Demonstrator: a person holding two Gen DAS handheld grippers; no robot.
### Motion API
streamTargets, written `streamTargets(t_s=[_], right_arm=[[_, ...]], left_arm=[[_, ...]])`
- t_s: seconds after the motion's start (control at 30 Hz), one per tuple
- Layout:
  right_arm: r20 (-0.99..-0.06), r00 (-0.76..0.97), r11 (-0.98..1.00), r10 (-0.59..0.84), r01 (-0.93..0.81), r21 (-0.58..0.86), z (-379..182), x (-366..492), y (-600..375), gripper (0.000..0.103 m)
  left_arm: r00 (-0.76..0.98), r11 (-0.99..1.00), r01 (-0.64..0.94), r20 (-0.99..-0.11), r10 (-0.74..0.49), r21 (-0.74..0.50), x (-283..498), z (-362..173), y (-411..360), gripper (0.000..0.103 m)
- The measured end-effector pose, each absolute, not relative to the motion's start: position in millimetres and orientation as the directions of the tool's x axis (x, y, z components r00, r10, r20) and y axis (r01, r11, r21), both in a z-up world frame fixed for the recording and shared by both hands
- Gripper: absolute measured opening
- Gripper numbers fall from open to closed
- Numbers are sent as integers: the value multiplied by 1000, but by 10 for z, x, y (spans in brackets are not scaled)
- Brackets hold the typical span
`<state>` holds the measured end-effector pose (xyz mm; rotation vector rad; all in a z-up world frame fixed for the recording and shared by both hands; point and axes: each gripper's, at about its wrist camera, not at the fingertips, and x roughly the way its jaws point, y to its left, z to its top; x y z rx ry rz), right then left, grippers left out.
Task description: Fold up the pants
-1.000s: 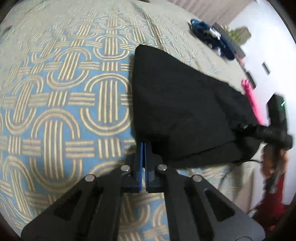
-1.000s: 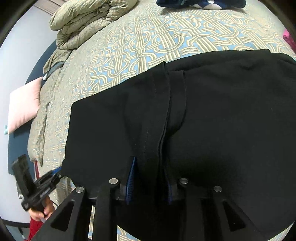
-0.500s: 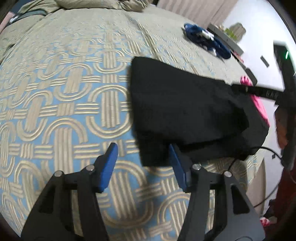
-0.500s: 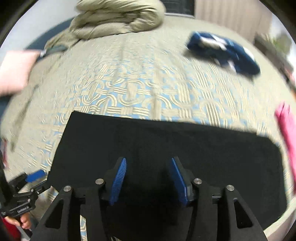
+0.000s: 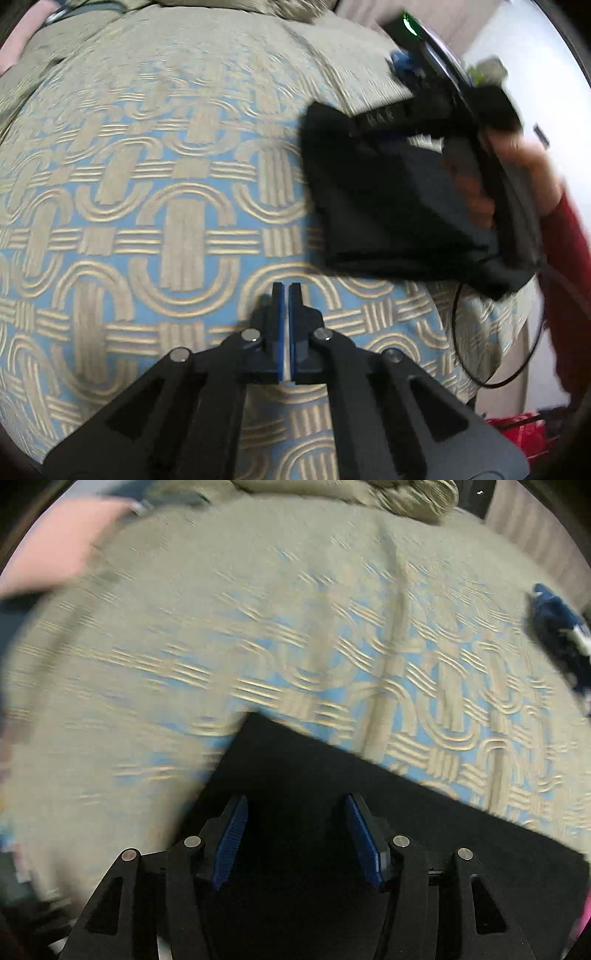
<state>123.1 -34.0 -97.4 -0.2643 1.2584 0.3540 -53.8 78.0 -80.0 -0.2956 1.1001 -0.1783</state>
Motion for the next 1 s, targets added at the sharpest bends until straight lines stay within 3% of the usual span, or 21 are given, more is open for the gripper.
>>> streamTargets(t_s=[0.23,0.3,0.37,0.47,0.7,0.83,1.0], right_arm=[[-868,429,938,249,-331,106,-301,885,-1243,57],[-823,492,947,284,-280,159,-131,749,-1655,61],[-761,577,955,297,-180,236,1,524,-2225,65],[-770,612,977,183,-25,212,45,303,-2832,65],[-833,554,921,8,320,221,-301,-354,-4018,65],[-853,519,815,55,471,338,-608,-708,-4537,65],[-807,575,746,135,478,465,-651,-905,-4744,65]], left_arm=[[482,957,85,-829,-284,-278,-363,-553,636,4],[486,955,136,-823,-296,-263,-245,-491,480,13],[489,951,179,-816,-309,-253,-172,-461,341,41],[501,943,268,-807,-313,-199,-58,-392,-12,54],[433,891,429,-832,-347,-148,153,-414,-776,58],[403,869,476,-845,-353,-135,171,-411,-1068,58],[384,841,533,-858,-340,-95,146,-415,-1427,62]])
